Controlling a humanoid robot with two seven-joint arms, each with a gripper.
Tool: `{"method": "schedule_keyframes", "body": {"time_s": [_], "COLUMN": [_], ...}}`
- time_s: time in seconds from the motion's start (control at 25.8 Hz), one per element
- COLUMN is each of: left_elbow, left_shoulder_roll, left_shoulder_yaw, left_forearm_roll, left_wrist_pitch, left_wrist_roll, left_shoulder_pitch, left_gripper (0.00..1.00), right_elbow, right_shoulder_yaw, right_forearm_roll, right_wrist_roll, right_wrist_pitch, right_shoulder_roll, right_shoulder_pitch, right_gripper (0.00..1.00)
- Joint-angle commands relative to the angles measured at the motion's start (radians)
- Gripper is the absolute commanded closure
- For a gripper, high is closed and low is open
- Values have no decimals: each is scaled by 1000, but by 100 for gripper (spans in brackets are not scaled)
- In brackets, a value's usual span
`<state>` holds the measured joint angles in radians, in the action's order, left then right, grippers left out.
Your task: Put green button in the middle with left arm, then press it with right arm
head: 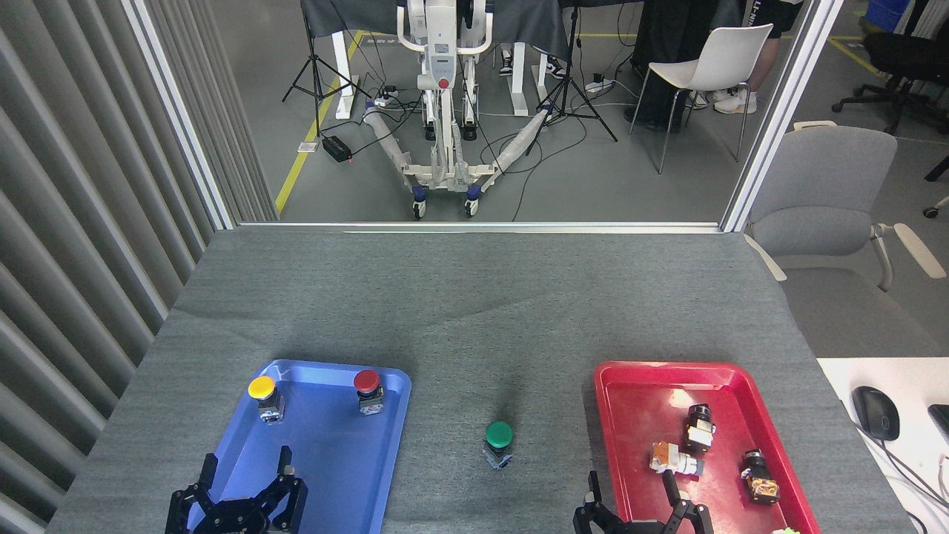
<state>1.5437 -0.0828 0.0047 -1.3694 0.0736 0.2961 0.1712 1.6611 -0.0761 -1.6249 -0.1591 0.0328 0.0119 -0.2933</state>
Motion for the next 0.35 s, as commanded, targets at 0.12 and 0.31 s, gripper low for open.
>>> {"method": "schedule_keyframes", "body": {"time_s": [0.12,0.31], "left_elbow": [-13,-135], "left_shoulder_roll": [-3,-15], "left_shoulder_yaw": [-3,-127], "left_forearm_roll": [-5,-19], "left_wrist_pitch": [-14,-224], "left_wrist_roll": [-2,-9], "left_shoulder_pitch": [-7,-144], "left_gripper": [1,1], "right_elbow": [3,3], "right_shoulder_yaw": [9,30], "right_forearm_roll": [-3,-4], "right_wrist_roll": [4,4], "right_wrist_pitch": [-2,-4], "right_shoulder_roll": [0,0], "right_shoulder_pitch": [0,0], "right_gripper": [0,0]}}
